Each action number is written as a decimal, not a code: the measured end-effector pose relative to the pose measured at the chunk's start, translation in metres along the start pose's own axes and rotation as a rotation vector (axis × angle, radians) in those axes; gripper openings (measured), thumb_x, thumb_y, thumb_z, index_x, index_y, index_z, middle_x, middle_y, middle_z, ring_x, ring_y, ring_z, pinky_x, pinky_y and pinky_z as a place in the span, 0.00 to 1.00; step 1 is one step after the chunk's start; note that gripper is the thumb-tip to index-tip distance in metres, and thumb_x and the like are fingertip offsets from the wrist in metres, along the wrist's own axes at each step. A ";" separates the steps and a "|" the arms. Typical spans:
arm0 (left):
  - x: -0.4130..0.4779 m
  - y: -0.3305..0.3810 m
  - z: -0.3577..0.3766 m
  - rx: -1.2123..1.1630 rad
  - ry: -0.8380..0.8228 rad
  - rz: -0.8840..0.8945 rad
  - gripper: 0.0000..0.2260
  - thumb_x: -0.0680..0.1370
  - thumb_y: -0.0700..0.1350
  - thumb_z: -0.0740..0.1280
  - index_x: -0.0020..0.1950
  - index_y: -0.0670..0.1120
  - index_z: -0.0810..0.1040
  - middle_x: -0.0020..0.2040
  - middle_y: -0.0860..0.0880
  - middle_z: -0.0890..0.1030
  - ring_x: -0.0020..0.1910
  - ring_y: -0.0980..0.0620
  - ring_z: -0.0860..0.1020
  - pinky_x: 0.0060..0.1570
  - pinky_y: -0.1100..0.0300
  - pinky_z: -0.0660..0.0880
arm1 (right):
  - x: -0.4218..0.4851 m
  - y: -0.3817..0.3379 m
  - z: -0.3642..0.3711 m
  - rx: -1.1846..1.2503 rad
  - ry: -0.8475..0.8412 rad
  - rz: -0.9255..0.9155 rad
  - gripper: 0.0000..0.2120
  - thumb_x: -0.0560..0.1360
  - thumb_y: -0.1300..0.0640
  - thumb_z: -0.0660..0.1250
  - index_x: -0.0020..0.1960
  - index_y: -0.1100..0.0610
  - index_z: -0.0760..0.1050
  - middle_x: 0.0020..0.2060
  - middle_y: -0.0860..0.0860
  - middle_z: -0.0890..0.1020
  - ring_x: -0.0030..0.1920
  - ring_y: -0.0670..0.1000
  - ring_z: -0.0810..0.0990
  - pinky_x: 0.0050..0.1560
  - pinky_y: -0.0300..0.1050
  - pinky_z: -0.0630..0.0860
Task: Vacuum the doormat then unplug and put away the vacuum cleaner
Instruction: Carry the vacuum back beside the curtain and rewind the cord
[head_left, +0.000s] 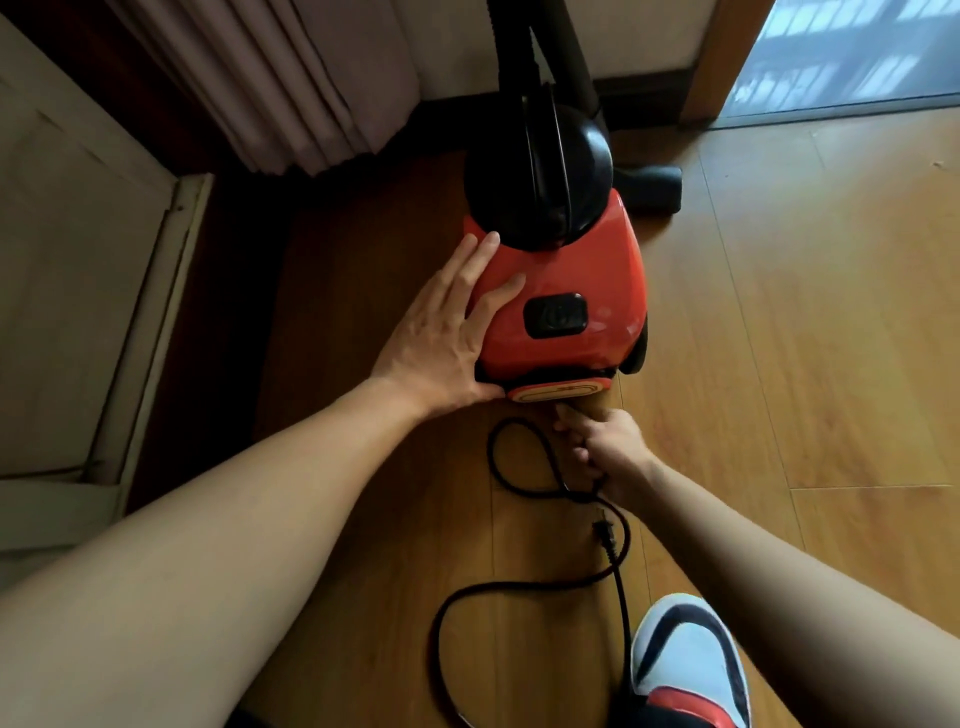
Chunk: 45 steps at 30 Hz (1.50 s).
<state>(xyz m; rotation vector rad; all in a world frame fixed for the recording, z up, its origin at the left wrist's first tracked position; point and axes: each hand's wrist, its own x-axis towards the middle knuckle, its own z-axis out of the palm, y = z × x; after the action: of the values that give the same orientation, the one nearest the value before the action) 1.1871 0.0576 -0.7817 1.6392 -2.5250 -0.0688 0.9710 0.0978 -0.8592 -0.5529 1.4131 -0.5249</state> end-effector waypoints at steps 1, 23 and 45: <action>0.000 0.000 0.002 -0.004 0.016 -0.005 0.53 0.64 0.65 0.77 0.78 0.51 0.50 0.80 0.44 0.45 0.80 0.40 0.45 0.75 0.39 0.60 | -0.002 -0.003 -0.011 0.009 -0.010 0.010 0.11 0.82 0.56 0.67 0.43 0.60 0.76 0.25 0.47 0.68 0.22 0.45 0.62 0.20 0.38 0.57; -0.001 0.004 -0.007 0.006 -0.049 -0.019 0.53 0.63 0.67 0.74 0.79 0.50 0.50 0.81 0.43 0.44 0.80 0.42 0.42 0.72 0.38 0.62 | -0.062 -0.078 -0.058 0.053 -0.328 -0.055 0.10 0.80 0.50 0.64 0.45 0.57 0.74 0.27 0.50 0.69 0.36 0.52 0.80 0.62 0.54 0.74; 0.003 0.008 -0.021 0.052 -0.193 -0.080 0.48 0.68 0.73 0.64 0.80 0.59 0.43 0.80 0.46 0.35 0.79 0.45 0.36 0.71 0.41 0.66 | -0.037 -0.020 0.069 0.074 -0.415 0.044 0.23 0.85 0.43 0.54 0.60 0.59 0.80 0.50 0.55 0.87 0.42 0.52 0.86 0.38 0.40 0.77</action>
<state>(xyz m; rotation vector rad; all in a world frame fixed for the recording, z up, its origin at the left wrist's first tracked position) 1.1809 0.0587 -0.7598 1.8357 -2.6184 -0.1794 1.0359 0.1097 -0.8127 -0.5345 1.0055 -0.3978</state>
